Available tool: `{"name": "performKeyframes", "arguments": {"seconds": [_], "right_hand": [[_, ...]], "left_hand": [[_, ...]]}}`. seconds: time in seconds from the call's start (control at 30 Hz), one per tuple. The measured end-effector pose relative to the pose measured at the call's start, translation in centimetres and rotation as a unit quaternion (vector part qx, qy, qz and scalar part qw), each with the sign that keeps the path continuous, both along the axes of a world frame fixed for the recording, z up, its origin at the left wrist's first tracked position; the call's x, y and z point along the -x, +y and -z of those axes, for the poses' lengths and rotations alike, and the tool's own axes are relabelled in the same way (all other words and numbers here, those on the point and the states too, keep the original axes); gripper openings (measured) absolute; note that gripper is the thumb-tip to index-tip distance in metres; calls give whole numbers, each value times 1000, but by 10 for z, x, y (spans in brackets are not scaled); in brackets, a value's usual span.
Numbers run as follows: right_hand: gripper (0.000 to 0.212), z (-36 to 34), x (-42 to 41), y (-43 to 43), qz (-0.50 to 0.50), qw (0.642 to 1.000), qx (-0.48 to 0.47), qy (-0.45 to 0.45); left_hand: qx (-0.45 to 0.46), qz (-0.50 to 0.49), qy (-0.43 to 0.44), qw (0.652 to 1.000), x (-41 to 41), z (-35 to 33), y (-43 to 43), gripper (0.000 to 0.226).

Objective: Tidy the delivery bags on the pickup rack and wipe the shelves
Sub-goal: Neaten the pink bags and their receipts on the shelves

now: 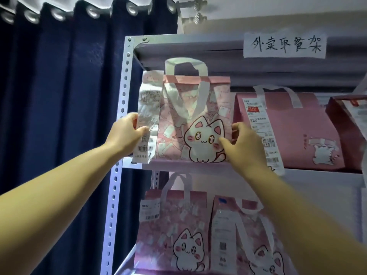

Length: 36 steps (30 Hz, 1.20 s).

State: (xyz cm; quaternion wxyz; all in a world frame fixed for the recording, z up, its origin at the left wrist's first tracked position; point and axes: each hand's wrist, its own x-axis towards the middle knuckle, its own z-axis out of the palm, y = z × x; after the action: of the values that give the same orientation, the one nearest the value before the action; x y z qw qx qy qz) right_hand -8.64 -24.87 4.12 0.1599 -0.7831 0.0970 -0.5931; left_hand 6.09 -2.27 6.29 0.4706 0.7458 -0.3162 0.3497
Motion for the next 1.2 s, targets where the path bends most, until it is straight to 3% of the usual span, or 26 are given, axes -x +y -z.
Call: {"name": "performKeyframes", "arguments": {"seconds": [0.03, 0.1, 0.17, 0.5, 0.63, 0.87, 1.0, 1.2], "right_hand": [[34, 0, -6, -5, 9, 1000, 0, 11], [43, 0, -17, -12, 19, 999, 2, 32], [52, 0, -26, -18, 14, 998, 4, 54], [51, 6, -52, -33, 36, 995, 35, 87], [47, 5, -48, -29, 43, 995, 45, 81], [45, 7, -20, -8, 60, 994, 88, -17], [36, 18, -4, 5, 7, 992, 95, -84], [23, 55, 19, 21, -77, 992, 80, -54]], "left_hand": [[2, 0, 7, 1000, -5, 1, -5, 18], [30, 19, 41, 999, -14, 3, -14, 58], [54, 45, 57, 996, -23, 8, -22, 68], [-18, 37, 9, 999, -47, 28, -45, 47], [-5, 36, 3, 999, -46, 32, -45, 44], [77, -1, 4, 997, -29, 44, -37, 68], [105, 2, -10, 994, -6, 54, -24, 56], [98, 68, -5, 993, 36, 86, -12, 39]]}}
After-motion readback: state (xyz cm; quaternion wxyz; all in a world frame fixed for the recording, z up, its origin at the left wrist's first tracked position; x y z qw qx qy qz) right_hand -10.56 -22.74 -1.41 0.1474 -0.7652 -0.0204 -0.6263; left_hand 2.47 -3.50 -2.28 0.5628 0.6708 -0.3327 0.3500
